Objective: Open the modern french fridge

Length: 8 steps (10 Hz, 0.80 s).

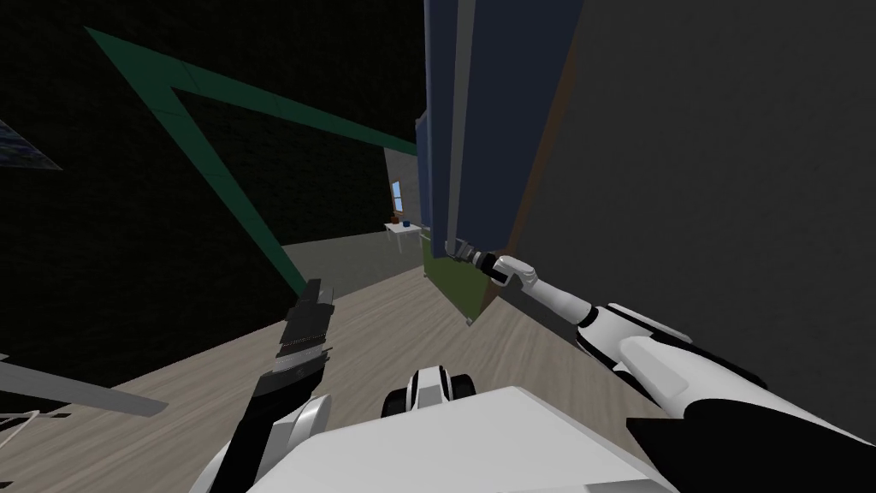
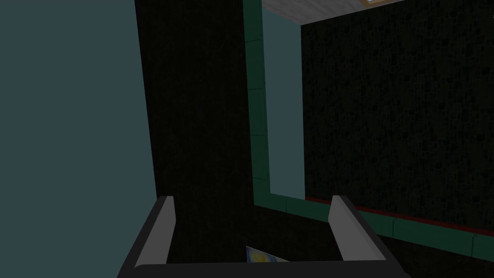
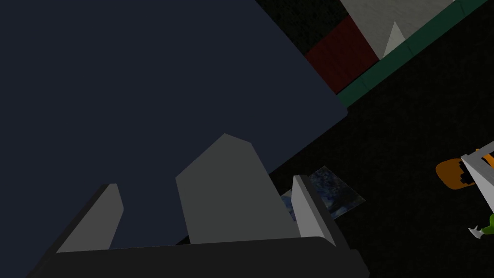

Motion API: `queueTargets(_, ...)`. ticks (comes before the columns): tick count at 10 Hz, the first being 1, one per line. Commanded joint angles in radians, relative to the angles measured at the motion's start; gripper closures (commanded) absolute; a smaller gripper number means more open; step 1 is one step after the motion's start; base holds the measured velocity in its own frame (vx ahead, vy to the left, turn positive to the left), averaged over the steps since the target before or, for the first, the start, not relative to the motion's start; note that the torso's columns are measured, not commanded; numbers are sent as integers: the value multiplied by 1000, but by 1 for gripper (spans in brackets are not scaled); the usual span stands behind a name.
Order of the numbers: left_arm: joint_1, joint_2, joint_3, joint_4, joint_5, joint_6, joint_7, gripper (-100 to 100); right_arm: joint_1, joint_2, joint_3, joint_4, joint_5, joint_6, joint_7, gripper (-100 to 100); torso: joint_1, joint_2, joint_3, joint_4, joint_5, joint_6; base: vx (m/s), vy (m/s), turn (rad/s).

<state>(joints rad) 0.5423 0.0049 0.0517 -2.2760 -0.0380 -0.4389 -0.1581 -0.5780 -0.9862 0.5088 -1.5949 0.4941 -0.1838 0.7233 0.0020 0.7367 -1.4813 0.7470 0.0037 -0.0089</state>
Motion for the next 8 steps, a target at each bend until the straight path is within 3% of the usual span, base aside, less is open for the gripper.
queueTargets(1, 0, 0, 0, 0, 0, 0, 0, 0, -37, -38, -9, -16, -26, 0, -42, -100, -2, 2, 1, 2, 0, 0, -10, 23, -6)
queueTargets(3, 0, 0, 0, 0, 0, 0, 0, 0, -37, -38, -9, -16, -26, 0, -42, -100, -1, 5, 1, 5, 1, 0, -4, 4, -3)
queueTargets(4, 0, 0, 0, 0, 0, 0, 0, 0, -11, -44, 16, -24, -12, 19, -22, -100, 0, 5, 1, 5, 1, 0, -3, 0, -23)
queueTargets(5, 0, 0, 0, 0, 0, 0, 0, 0, -7, -45, 20, -24, -10, 22, -20, 0, 0, 4, 3, 0, 0, 3, -6, -1, -13)
queueTargets(8, 0, 0, 0, 0, 0, 0, 0, 0, -3, -46, 23, -21, -9, 23, -19, 0, 0, 3, 6, -7, -3, 8, 0, 0, 0)
